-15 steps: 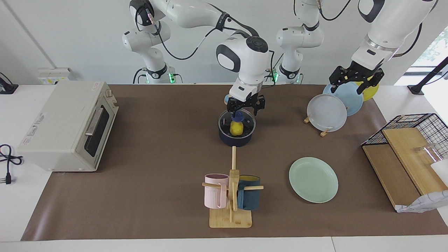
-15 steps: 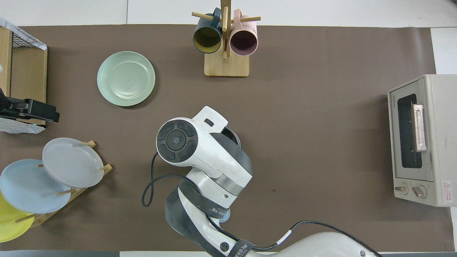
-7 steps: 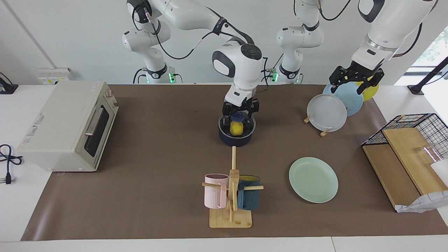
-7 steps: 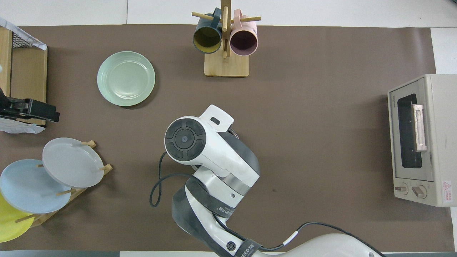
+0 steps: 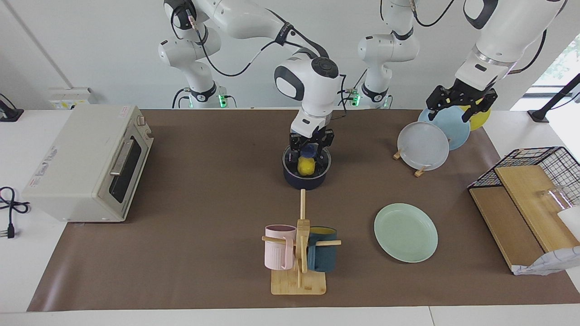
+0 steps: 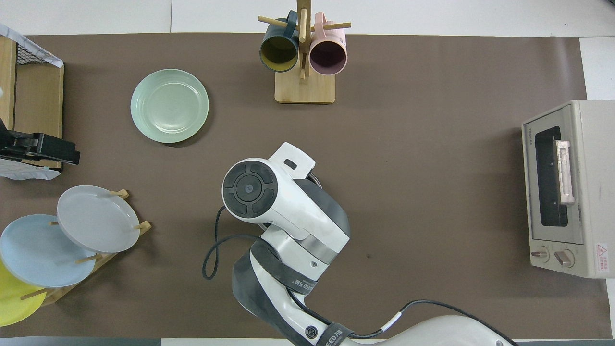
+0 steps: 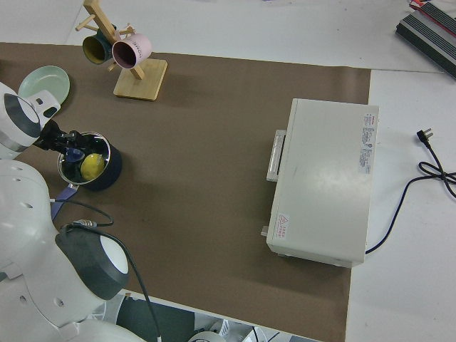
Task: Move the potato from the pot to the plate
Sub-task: 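Reach the right gripper over the saucepan and grasp the glass lid knob, then lift the glass lid off the saucepan with the right gripper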
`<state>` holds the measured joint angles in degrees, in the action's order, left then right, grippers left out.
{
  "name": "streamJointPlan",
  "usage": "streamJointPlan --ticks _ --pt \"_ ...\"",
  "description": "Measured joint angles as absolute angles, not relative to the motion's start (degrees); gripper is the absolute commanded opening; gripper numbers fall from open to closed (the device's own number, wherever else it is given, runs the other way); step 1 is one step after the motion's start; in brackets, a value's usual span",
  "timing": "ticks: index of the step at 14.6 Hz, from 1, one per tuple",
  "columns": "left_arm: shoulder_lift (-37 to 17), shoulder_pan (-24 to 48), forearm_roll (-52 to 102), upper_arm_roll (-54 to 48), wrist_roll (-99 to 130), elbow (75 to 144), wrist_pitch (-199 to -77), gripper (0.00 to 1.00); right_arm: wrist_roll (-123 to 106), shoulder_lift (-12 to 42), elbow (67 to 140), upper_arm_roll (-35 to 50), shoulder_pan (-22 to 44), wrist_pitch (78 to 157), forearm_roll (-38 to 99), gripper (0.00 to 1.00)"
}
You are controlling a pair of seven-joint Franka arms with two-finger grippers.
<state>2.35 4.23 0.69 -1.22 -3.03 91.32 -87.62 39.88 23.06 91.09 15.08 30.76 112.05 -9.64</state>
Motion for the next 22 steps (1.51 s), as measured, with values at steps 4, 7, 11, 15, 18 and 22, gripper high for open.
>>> streamJointPlan --ticks 4,7,11,15,18,22 --pt "2.3 4.2 0.7 -1.2 -3.0 91.4 -87.6 1.0 39.9 22.9 91.2 15.1 30.7 112.0 -9.6 0.45" --pt "2.4 4.2 0.7 -1.2 -3.0 91.4 -87.6 1.0 39.9 22.5 91.2 15.0 30.3 111.7 -9.6 0.42" --pt "2.4 4.4 0.7 -1.4 -3.0 91.4 -87.7 1.0 37.0 19.9 88.0 14.9 26.8 106.0 -9.1 0.42" --pt "2.4 7.0 0.7 -1.5 -1.8 91.4 -88.9 1.0 25.0 18.3 86.8 14.4 18.5 102.8 -8.6 0.42" --pt "2.5 11.0 0.7 -1.6 3.6 92.1 -91.1 1.0 13.4 18.3 87.8 14.1 9.7 101.2 -8.3 0.42" --pt "3.1 18.2 0.7 -1.9 12.5 95.6 -96.2 1.0 4.8 16.9 94.1 14.1 2.1 101.5 -8.1 0.43"
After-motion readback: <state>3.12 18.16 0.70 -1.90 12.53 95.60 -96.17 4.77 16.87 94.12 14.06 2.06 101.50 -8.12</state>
